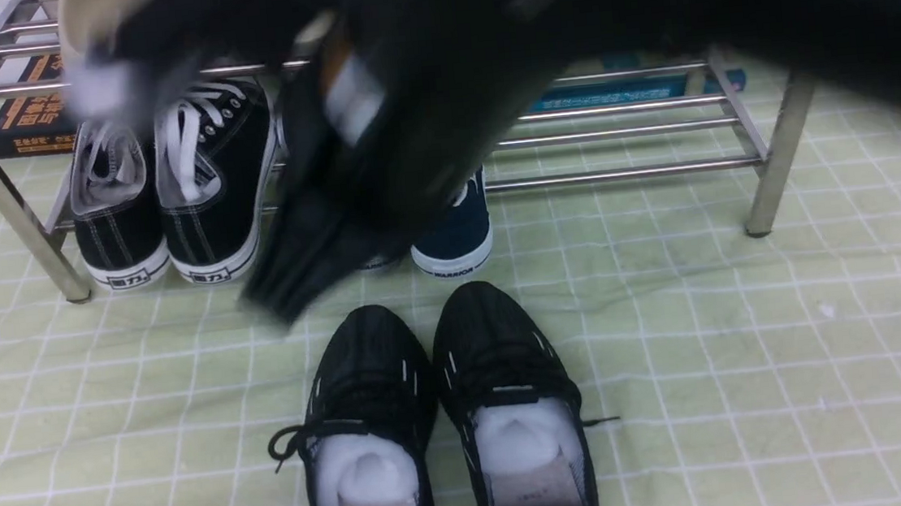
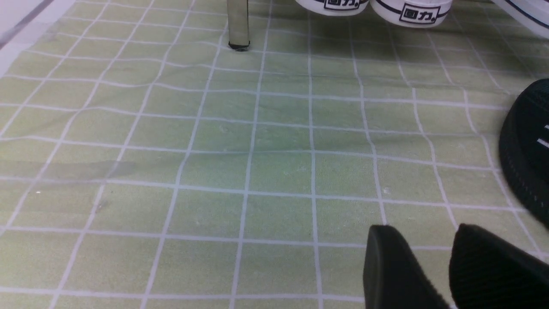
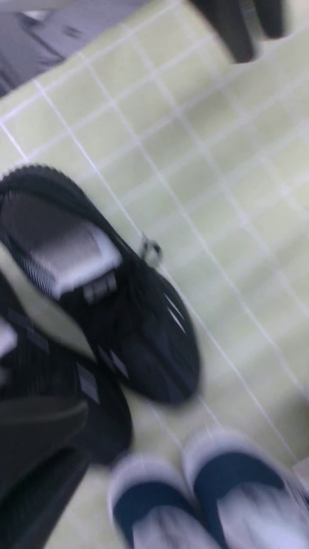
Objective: Take the shoes off the shelf with your hand from the green coffee tablecloth.
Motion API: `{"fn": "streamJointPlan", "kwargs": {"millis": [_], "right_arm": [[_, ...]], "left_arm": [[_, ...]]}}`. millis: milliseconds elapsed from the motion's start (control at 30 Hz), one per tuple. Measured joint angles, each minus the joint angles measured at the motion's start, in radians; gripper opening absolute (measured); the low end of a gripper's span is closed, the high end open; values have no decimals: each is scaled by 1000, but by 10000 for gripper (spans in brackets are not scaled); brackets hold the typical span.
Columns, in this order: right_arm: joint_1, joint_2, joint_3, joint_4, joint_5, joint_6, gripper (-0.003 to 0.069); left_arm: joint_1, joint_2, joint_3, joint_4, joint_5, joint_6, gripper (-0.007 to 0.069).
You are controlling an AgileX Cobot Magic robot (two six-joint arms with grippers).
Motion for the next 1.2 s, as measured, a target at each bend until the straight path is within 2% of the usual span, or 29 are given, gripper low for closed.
{"fn": "streamJointPlan", "kwargs": {"millis": [33, 100, 300, 400, 533, 567, 600, 700, 733, 867, 1067, 1200], "right_arm": [[0, -45, 0, -7, 1, 0, 15], [0, -135, 0, -15, 8, 0, -13], [0, -397, 69, -1, 13, 40, -15], [0, -509, 171, -1, 16, 66, -15], [0, -758, 527, -31, -42, 165, -15], [0, -758, 545, -31, -52, 170, -15], [0, -855, 698, -53, -151, 217, -15], [0, -991, 965, -97, -386, 327, -13], [0, -1007, 1001, -104, -403, 335, -13], [0, -1127, 1339, -220, -785, 519, -9], [0, -1154, 1495, -385, -1065, 592, -6], [0, -1155, 1511, -431, -1109, 597, -3]], "left_arm": [[0, 0, 0, 0, 0, 0, 242], [0, 0, 0, 0, 0, 0, 242], [0, 0, 0, 0, 0, 0, 242], [0, 0, 0, 0, 0, 0, 242], [0, 0, 0, 0, 0, 0, 242], [0, 0, 0, 0, 0, 0, 242], [0, 0, 0, 0, 0, 0, 242], [0, 0, 0, 0, 0, 0, 242], [0, 0, 0, 0, 0, 0, 242], [0, 0, 0, 0, 0, 0, 242], [0, 0, 0, 0, 0, 0, 242], [0, 0, 0, 1, 0, 0, 242]]}}
